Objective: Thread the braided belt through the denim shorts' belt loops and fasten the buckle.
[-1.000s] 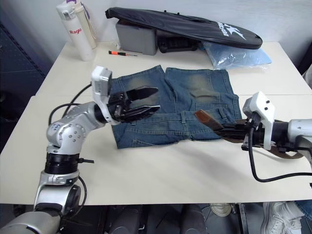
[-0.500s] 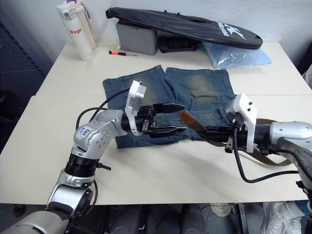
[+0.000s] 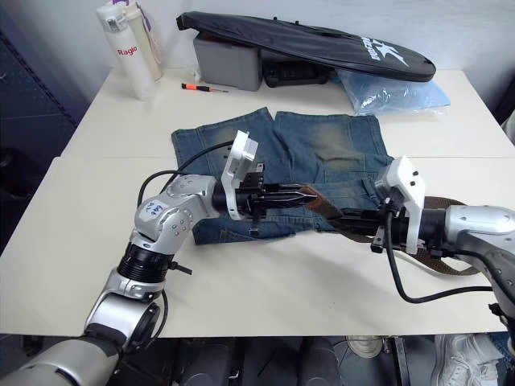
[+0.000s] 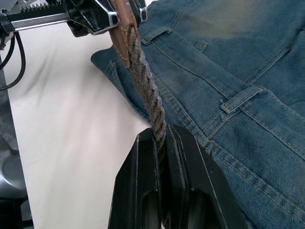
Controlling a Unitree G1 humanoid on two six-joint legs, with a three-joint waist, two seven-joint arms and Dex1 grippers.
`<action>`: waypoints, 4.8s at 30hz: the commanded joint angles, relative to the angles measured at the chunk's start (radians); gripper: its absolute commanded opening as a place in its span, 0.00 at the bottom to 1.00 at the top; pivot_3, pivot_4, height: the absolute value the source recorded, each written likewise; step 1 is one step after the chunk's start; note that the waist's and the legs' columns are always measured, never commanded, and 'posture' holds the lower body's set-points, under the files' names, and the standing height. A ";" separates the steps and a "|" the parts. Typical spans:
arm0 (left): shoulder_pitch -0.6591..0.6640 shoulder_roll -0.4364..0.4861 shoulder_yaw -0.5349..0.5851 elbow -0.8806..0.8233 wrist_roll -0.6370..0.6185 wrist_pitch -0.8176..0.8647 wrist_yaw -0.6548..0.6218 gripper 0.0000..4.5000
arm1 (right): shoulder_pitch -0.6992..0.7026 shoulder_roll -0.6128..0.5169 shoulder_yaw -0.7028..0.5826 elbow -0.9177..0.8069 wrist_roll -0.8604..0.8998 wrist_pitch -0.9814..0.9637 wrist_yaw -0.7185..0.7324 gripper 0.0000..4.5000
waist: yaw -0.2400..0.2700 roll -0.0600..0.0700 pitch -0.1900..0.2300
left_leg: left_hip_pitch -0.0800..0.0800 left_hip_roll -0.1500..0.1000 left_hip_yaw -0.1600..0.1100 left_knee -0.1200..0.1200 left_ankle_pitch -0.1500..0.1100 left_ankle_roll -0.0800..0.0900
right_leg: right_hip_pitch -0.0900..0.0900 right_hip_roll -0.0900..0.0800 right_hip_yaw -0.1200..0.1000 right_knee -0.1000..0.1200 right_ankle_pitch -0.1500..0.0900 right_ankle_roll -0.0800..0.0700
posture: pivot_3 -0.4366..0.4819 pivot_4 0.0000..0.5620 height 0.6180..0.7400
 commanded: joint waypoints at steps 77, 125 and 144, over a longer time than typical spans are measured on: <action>-0.105 0.015 -0.009 0.046 -0.003 0.184 0.177 0.77 | 0.274 0.476 -0.265 -0.062 0.662 -0.469 -0.749 0.00 | -0.003 0.001 0.000 | -0.005 0.000 0.013 -0.002 -0.002 0.003 | -0.017 0.002 0.014 0.003 0.002 0.001 | 0.48 0.27 1.00; -0.031 0.255 -0.315 0.298 0.511 -0.785 -0.528 0.02 | 0.590 -0.082 -0.652 -0.188 0.764 -0.069 -0.711 0.00 | 0.012 0.002 0.000 | -0.017 0.001 0.017 0.012 -0.007 0.013 | -0.017 0.003 0.016 -0.013 0.016 0.007 | 0.48 0.27 1.00; -0.107 0.356 -0.076 0.180 0.239 -0.233 -0.542 0.91 | 0.619 0.024 -0.412 -0.288 0.909 -0.161 -1.067 0.00 | 0.021 0.001 0.000 | -0.017 0.001 0.017 0.018 -0.008 0.015 | -0.017 0.003 0.018 -0.010 0.018 0.008 | 0.48 0.27 1.00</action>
